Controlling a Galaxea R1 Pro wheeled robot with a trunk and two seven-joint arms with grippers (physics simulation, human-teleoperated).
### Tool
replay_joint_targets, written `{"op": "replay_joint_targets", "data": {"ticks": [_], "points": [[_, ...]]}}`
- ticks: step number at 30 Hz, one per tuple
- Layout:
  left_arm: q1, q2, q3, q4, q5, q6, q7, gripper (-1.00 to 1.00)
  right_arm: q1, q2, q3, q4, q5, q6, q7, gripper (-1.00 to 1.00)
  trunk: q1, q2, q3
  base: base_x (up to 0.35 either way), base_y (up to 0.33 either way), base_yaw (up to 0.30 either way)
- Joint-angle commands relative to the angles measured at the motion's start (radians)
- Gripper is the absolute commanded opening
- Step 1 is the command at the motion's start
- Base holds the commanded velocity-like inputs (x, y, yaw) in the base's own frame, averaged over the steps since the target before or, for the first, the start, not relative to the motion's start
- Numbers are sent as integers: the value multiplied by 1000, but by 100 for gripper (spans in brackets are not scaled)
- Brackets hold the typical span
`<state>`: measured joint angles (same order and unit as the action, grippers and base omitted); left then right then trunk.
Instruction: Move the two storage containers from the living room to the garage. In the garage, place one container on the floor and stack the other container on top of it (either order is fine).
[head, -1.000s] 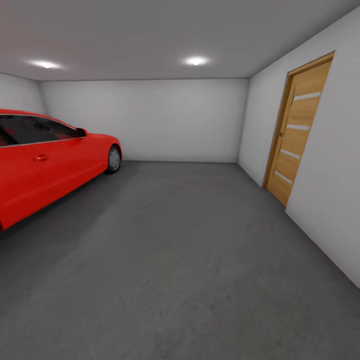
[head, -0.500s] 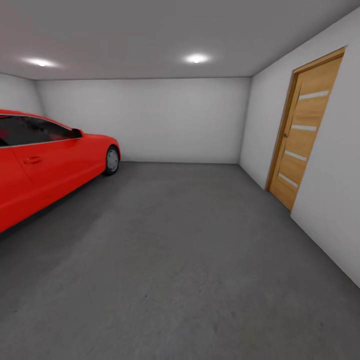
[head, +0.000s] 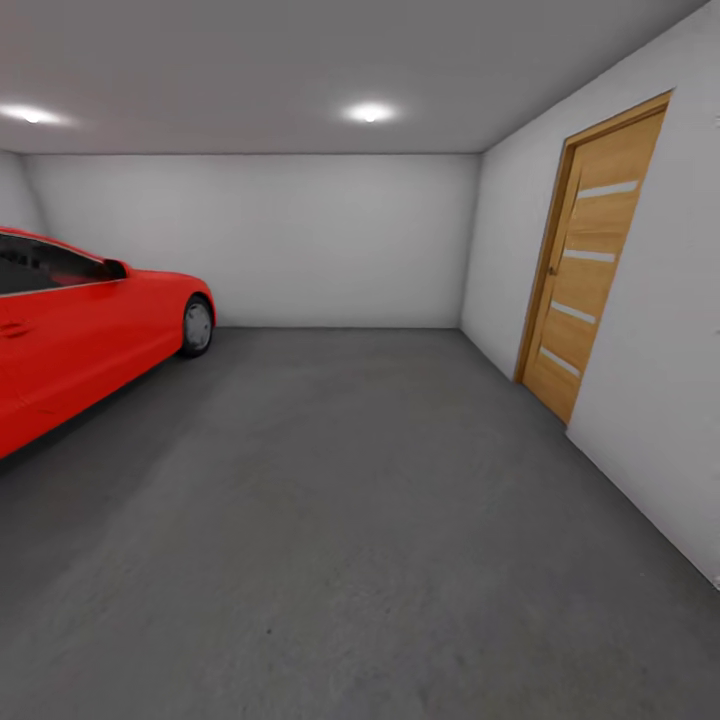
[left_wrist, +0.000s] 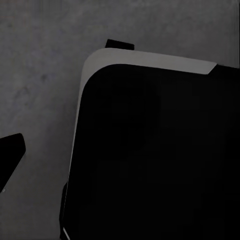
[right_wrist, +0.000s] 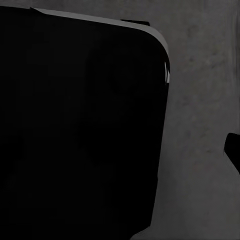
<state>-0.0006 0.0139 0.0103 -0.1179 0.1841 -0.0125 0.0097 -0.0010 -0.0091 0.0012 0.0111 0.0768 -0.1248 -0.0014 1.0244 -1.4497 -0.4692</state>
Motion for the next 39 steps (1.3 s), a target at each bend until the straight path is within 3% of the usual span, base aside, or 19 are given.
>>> {"op": "replay_joint_targets", "data": {"ticks": [1,30,39], "points": [[0,0,0,0,6,-1,1,100,-1,0,0,1,8,-4,0,100,1,0,-1,325,0,-242],[0,0,0,0,6,-1,1,100,-1,0,4,1,12,-2,0,100,1,0,-1,325,0,-247],[0,0,0,0,6,2,0,100,-1,-2,6,1,13,0,0,100,1,0,-1,325,0,-66]]}}
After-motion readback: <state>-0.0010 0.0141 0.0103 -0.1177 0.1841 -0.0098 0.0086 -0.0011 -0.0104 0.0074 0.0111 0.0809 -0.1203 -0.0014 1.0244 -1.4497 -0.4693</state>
